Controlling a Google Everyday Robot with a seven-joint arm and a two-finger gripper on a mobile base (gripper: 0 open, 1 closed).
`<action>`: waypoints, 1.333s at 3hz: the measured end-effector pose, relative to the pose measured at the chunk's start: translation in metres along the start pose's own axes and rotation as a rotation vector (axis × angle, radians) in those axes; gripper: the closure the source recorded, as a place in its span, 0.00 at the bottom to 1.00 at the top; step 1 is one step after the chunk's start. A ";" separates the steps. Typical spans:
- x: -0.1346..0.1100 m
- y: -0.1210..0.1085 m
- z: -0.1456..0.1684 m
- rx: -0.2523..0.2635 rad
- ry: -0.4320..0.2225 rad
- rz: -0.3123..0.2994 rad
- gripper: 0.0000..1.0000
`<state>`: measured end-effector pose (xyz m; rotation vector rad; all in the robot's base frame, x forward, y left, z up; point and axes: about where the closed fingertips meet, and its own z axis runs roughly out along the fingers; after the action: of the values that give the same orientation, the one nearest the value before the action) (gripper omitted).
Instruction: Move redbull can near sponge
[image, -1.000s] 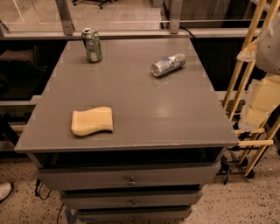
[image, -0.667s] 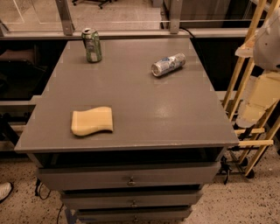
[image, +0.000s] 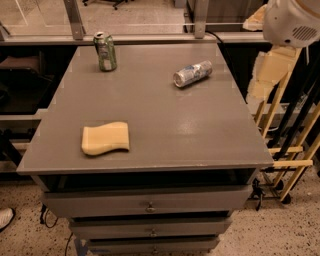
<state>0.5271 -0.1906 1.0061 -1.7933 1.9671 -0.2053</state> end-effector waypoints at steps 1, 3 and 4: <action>-0.027 -0.033 0.015 0.059 -0.038 -0.036 0.00; -0.046 -0.052 0.037 0.118 -0.039 0.006 0.00; -0.043 -0.064 0.059 0.136 -0.059 0.015 0.00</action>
Offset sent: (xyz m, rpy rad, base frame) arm 0.0936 0.0643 -0.0077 0.0501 -0.1599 -0.0718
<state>0.6119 -0.1455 0.9905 -1.6791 1.8785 -0.2709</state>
